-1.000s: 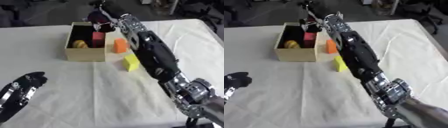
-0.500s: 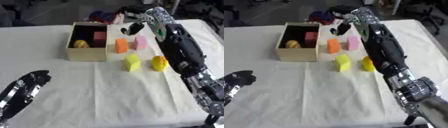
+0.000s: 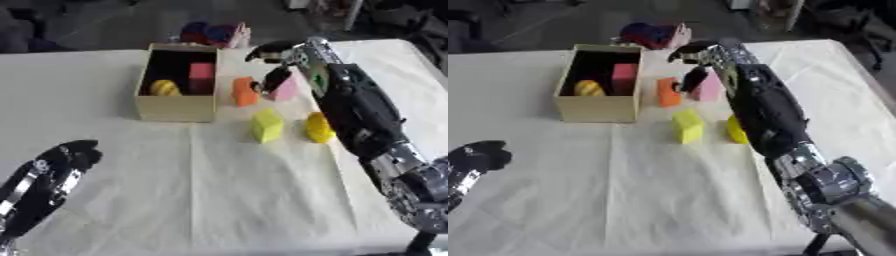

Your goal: Pick up objects on the table and place them in the box.

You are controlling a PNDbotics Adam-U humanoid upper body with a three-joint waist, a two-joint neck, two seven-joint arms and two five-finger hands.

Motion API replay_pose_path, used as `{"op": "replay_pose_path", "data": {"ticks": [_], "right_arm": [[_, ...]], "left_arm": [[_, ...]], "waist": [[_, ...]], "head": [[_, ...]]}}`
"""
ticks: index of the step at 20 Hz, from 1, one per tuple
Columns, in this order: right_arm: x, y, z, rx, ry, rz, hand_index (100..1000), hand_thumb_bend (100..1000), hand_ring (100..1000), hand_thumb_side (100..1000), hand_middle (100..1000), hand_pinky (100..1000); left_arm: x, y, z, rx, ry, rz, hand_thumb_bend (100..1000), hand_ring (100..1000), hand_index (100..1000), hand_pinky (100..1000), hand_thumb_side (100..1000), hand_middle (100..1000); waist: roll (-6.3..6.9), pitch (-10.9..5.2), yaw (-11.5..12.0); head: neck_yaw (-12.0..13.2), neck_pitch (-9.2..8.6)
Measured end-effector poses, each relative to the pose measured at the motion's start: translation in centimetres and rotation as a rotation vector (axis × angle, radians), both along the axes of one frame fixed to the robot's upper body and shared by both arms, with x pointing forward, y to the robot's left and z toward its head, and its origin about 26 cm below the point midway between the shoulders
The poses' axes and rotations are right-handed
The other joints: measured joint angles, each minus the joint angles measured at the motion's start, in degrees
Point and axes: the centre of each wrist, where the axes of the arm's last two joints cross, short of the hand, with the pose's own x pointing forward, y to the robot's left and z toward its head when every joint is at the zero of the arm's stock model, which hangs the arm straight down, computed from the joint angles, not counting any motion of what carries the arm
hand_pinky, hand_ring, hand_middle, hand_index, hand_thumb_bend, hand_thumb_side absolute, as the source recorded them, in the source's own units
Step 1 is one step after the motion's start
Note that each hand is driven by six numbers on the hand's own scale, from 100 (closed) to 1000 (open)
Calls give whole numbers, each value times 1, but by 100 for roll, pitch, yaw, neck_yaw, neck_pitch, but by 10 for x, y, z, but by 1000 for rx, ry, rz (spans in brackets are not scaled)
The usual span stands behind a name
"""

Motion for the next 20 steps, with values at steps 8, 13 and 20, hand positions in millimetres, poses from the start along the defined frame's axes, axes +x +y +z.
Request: {"op": "replay_pose_path", "data": {"ticks": [8,13,20], "right_arm": [[1,6,-15,-15,23,-12,1000,208,1000,452,1000,1000],[0,10,-26,-20,33,-18,947,203,987,372,927,992],[-1,16,-28,-35,-115,-32,700,129,885,100,767,950]], "left_arm": [[0,0,0,0,0,0,100,769,849,820,749,687],[0,0,0,0,0,0,100,769,849,821,750,687],[0,0,0,0,0,-1,100,769,849,821,750,688]], "waist": [[0,0,14],[0,0,27],[0,0,41]], "head": [[-5,0],[-9,0],[-32,0]]}}
